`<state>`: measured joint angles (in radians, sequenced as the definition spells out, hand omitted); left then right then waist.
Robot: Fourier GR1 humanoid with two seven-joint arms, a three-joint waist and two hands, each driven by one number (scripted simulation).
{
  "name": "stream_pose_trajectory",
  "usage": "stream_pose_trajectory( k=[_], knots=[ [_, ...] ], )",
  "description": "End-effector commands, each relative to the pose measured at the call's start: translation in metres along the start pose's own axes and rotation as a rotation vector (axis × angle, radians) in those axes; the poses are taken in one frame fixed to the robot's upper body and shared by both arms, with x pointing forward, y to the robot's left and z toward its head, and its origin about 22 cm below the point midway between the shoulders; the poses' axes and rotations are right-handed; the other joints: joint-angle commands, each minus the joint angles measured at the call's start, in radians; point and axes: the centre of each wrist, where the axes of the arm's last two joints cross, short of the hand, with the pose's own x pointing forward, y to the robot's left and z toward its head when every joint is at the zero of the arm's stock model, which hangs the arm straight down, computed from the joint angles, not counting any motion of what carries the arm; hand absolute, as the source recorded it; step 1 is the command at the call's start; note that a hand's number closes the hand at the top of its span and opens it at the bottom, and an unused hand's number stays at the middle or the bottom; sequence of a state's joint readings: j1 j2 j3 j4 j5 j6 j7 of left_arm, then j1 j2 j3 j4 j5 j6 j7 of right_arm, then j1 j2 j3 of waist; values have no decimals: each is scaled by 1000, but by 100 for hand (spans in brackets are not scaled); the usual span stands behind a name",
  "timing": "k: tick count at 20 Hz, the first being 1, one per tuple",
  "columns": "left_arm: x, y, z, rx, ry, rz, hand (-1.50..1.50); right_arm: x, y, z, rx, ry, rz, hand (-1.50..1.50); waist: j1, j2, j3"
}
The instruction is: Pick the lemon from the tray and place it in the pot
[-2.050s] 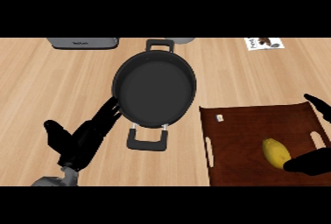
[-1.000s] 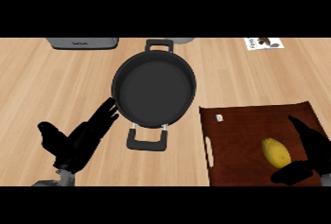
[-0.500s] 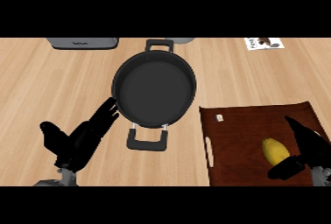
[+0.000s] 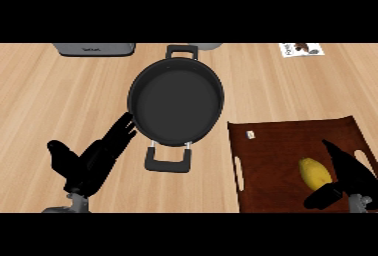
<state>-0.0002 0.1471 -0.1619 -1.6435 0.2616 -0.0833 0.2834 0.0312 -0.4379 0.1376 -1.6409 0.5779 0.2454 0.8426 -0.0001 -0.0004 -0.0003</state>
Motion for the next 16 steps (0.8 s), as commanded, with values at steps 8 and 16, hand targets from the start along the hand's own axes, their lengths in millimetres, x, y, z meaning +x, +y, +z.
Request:
stream_pose_trajectory(
  k=[8,16],
  knots=[
    [6,-7,0,-1,-12,-3,0,0,15,-19,73,-115,-48,150,1,0,1],
    [10,-14,-13,-7,15,-6,0,-11,12,-32,12,-166,-24,150,-1,0,0]
  ],
)
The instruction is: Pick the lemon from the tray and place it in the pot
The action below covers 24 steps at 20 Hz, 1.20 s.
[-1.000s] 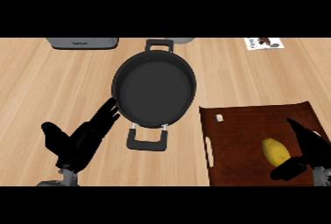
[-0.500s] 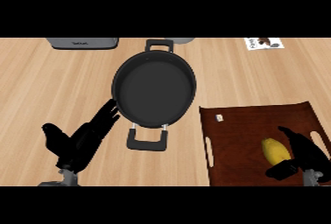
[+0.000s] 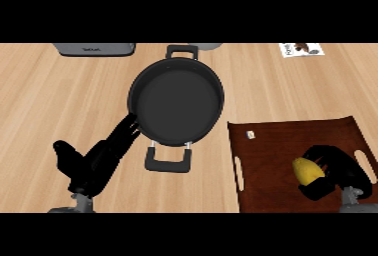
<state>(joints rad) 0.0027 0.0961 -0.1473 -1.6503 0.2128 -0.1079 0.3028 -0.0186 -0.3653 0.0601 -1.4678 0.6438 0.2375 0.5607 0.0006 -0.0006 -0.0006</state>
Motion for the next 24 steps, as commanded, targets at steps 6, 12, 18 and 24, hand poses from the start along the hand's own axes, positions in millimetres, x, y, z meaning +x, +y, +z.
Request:
stream_pose_trajectory(
  k=[6,12,18,24],
  knots=[
    [6,2,-5,-14,-9,-7,0,42,13,7,-52,-93,82,150,1,1,0],
    [7,8,-3,8,-13,6,0,97,76,78,8,-383,228,150,-4,-2,0],
    [-3,23,3,18,-2,10,0,98,44,106,-153,-365,223,150,-5,-1,0],
    [1,8,0,18,-4,-1,0,106,13,152,-415,-425,111,150,-8,-3,0]
  ],
)
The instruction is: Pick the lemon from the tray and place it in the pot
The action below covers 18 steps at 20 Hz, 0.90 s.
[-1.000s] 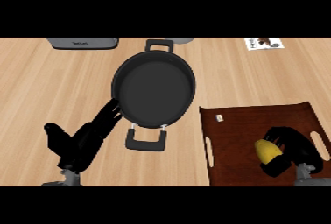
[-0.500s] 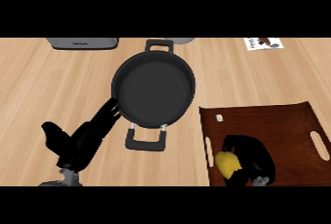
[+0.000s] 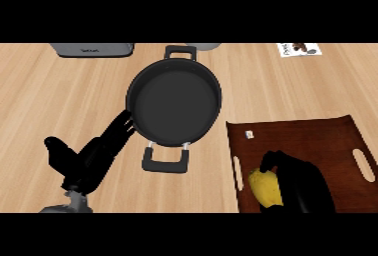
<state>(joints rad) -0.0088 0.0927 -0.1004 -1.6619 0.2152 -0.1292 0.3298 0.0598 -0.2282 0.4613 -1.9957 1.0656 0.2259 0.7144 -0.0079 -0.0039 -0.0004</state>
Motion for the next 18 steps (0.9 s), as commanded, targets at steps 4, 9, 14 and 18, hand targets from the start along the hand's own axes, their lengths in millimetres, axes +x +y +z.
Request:
stream_pose_trajectory(
  k=[4,9,14,18],
  knots=[
    [-20,-16,8,-3,-6,-9,0,24,-76,37,-210,-131,-97,150,9,1,0],
    [3,-6,2,-6,3,-17,0,47,-112,43,-308,-253,-187,150,16,3,0],
    [12,-4,3,-11,-6,-5,0,81,-140,31,-282,-291,-295,150,19,3,0],
    [-1,-1,0,-6,-5,3,0,100,-170,5,-269,-303,-311,150,17,3,0]
  ],
)
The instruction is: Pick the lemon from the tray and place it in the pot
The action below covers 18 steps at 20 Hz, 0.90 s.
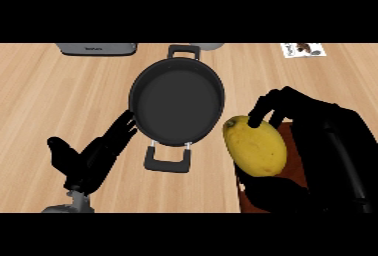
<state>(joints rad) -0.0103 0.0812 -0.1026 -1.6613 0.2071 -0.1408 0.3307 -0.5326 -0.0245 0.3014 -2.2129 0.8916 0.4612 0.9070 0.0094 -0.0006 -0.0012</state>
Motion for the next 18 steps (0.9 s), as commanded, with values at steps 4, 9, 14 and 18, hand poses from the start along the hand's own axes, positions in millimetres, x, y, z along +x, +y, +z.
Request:
stream_pose_trajectory(
  k=[4,9,14,18],
  knots=[
    [-2,-8,-3,-18,3,7,0,38,-7,-74,47,50,-53,150,9,3,0],
    [5,-5,-3,-9,-4,-16,0,61,32,-98,69,19,-43,150,12,2,0],
    [-2,3,3,-40,15,7,0,41,61,-153,111,0,-27,150,21,7,1],
    [-7,-4,-12,-23,-4,-4,0,54,96,-162,126,-6,-26,150,20,7,0]
  ],
)
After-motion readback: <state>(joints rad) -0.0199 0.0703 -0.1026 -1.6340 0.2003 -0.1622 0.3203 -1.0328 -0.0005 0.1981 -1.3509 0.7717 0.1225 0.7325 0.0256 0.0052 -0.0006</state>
